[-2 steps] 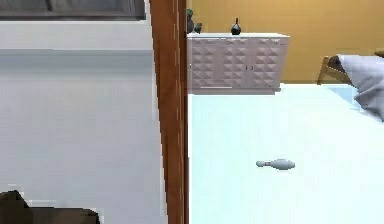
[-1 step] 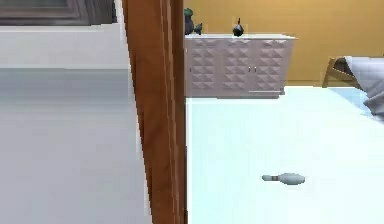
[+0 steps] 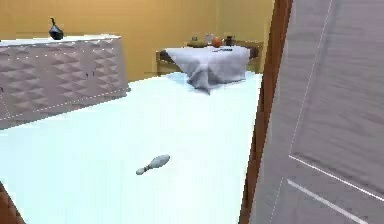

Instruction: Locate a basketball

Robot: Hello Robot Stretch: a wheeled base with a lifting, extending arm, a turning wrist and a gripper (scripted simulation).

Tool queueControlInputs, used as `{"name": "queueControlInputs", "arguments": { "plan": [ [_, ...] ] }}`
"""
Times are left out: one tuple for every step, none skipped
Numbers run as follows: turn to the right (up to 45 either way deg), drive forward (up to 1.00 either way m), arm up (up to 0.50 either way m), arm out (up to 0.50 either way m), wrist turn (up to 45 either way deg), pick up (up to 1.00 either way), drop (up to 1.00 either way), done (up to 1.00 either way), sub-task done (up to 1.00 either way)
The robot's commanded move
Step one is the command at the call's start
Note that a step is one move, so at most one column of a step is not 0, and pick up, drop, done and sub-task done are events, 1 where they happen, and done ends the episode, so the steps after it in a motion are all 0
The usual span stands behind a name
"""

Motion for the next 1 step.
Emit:
{"name": "queueControlInputs", "arguments": {
  "plan": [
    [27.0,0.0,0.0,0.0,0.0,0.0,0.0,0.0,0.0]
  ]
}}
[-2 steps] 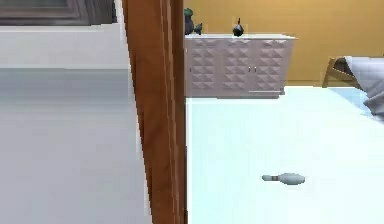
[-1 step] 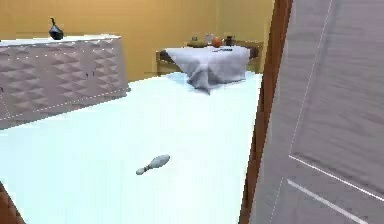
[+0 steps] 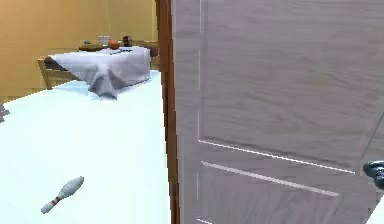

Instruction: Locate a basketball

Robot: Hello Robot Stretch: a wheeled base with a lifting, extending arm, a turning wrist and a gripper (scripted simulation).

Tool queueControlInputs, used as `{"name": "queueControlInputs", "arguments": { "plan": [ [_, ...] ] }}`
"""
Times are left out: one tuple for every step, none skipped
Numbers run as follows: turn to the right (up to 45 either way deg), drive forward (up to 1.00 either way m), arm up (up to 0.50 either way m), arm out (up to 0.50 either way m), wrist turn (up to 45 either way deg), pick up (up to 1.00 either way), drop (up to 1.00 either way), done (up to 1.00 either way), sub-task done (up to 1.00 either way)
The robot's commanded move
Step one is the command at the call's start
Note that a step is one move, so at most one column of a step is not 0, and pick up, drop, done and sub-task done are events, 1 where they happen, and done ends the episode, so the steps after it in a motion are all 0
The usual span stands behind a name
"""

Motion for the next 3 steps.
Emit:
{"name": "queueControlInputs", "arguments": {
  "plan": [
    [0.0,0.45,0.0,0.0,0.0,0.0,0.0,0.0,0.0],
    [-45.0,0.0,0.0,0.0,0.0,0.0,0.0,0.0,0.0],
    [-21.0,0.0,0.0,0.0,0.0,0.0,0.0,0.0,0.0]
  ]
}}
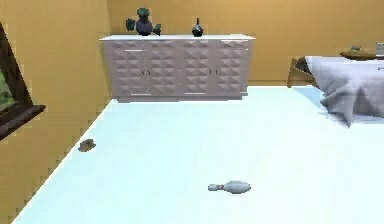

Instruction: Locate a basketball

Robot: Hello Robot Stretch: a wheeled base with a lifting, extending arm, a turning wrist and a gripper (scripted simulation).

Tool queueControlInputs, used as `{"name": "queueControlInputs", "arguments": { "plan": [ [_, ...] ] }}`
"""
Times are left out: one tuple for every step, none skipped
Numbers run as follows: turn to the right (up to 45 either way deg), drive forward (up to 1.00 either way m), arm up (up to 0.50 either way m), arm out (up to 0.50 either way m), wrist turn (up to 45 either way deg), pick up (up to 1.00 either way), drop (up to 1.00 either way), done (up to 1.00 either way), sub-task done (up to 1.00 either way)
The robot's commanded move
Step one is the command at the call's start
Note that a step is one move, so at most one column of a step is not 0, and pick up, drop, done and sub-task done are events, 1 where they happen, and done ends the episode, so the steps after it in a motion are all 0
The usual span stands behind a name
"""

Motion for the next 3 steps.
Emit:
{"name": "queueControlInputs", "arguments": {
  "plan": [
    [0.0,0.4,0.0,0.0,0.0,0.0,0.0,0.0,0.0],
    [45.0,0.0,0.0,0.0,0.0,0.0,0.0,0.0,0.0],
    [0.0,0.3,0.0,0.0,0.0,0.0,0.0,0.0,0.0]
  ]
}}
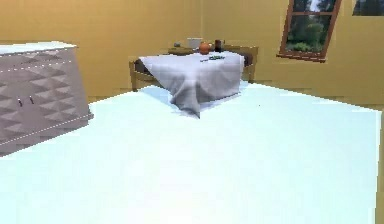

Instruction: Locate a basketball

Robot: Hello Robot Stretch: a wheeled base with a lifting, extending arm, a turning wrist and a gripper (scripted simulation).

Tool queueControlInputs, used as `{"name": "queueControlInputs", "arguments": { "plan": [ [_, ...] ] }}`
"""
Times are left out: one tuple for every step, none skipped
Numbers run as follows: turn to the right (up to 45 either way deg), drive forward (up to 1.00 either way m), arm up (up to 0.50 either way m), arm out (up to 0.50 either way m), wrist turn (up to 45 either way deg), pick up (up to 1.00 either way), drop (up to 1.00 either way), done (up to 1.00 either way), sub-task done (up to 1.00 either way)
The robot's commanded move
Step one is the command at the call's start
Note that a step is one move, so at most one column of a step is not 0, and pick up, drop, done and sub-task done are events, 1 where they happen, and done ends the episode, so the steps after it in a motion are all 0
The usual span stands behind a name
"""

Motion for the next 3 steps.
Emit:
{"name": "queueControlInputs", "arguments": {
  "plan": [
    [15.0,0.0,0.0,0.0,0.0,0.0,0.0,0.0,0.0],
    [0.0,1.0,0.0,0.0,0.0,0.0,0.0,0.0,0.0],
    [0.0,1.0,0.0,0.0,0.0,0.0,0.0,0.0,0.0]
  ]
}}
